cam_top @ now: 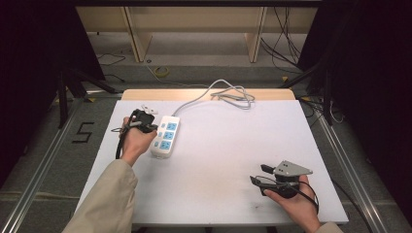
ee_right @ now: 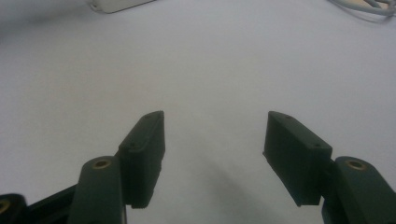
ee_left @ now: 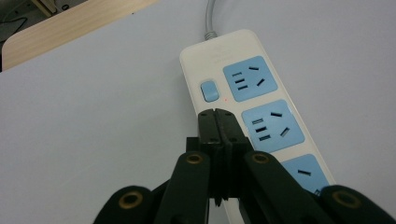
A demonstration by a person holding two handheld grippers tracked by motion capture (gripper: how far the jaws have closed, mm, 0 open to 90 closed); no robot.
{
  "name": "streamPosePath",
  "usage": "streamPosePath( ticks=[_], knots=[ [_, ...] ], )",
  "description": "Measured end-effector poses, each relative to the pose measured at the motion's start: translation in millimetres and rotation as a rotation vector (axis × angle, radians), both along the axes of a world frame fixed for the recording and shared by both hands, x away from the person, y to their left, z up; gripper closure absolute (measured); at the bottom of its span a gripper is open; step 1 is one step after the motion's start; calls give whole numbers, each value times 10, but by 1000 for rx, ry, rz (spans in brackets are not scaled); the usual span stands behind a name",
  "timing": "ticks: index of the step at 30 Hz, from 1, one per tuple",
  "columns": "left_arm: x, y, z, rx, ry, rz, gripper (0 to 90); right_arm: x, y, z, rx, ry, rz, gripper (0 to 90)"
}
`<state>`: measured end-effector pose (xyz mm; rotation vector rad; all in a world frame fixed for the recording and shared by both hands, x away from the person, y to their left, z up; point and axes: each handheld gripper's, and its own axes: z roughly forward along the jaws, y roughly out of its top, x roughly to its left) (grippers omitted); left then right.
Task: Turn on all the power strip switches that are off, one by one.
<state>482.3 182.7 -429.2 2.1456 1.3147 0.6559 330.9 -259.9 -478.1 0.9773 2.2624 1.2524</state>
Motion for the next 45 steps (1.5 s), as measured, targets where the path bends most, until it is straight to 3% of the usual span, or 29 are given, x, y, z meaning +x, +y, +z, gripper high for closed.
streamPosePath(
  ticks=[22, 45],
  knots=[
    [-119, 35, 34, -11, 14, -26, 898, -2, -3, -1, -3, 0, 1, 392],
    [-192, 56, -42, -11, 45, -33, 898, -9, -1, -3, 0, 3, -3, 392]
  ],
)
